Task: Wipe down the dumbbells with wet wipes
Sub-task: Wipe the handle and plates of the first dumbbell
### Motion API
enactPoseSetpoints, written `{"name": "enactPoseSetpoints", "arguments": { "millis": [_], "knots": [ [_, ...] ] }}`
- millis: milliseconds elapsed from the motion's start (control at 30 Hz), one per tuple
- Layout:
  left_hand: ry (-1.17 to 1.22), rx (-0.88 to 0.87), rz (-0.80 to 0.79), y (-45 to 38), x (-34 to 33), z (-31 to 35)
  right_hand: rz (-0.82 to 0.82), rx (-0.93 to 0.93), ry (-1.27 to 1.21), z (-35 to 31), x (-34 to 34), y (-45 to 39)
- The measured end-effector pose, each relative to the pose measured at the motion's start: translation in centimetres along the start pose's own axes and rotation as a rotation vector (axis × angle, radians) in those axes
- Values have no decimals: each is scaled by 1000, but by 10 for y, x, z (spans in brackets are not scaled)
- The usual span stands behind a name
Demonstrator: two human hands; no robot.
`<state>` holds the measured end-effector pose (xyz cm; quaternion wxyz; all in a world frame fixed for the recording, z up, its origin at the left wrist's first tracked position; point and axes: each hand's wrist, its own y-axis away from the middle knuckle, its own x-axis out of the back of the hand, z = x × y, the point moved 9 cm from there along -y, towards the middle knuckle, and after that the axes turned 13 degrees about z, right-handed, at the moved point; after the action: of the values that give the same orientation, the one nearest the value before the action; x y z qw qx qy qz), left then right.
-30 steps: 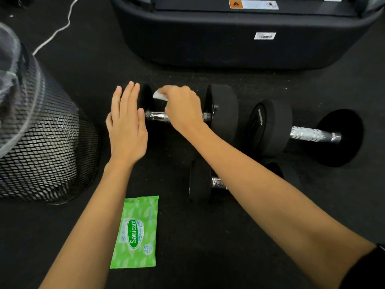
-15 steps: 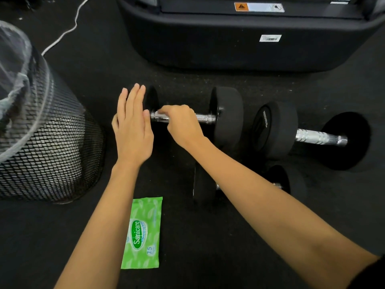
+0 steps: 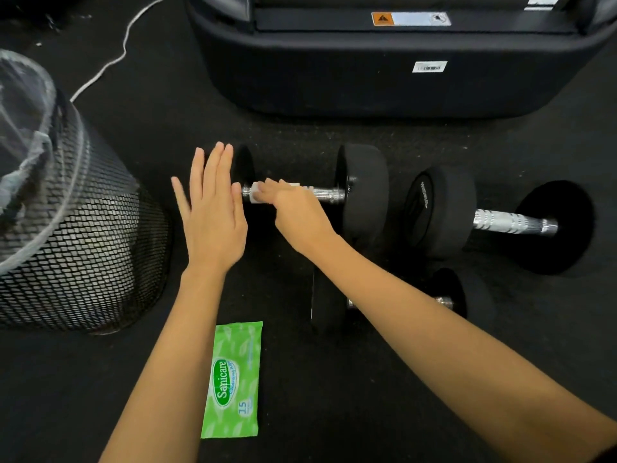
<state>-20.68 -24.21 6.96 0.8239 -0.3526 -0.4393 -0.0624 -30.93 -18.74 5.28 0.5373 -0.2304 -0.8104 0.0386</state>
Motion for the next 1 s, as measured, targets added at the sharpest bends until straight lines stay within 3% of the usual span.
{"name": "enactPoseSetpoints", "arguments": {
  "millis": [167, 300, 500, 700, 900, 1000],
  "knots": [
    [-120, -64, -5, -1, -1, 1, 45, 25, 87, 5, -1, -4],
    [-137, -81, -12, -2, -2, 2, -34, 108, 70, -3, -12, -10],
    [-53, -55, -21, -3, -2, 2, 69, 41, 89, 0, -1, 2],
    [33, -43, -45, -5, -1, 0, -35, 144, 98, -9, -7, -8],
    [52, -47, -51, -3, -1, 0, 13, -9, 25, 7, 1, -12],
    [70, -36, -49, -4, 0, -1, -8, 8, -6, -2, -5, -19]
  ]
}}
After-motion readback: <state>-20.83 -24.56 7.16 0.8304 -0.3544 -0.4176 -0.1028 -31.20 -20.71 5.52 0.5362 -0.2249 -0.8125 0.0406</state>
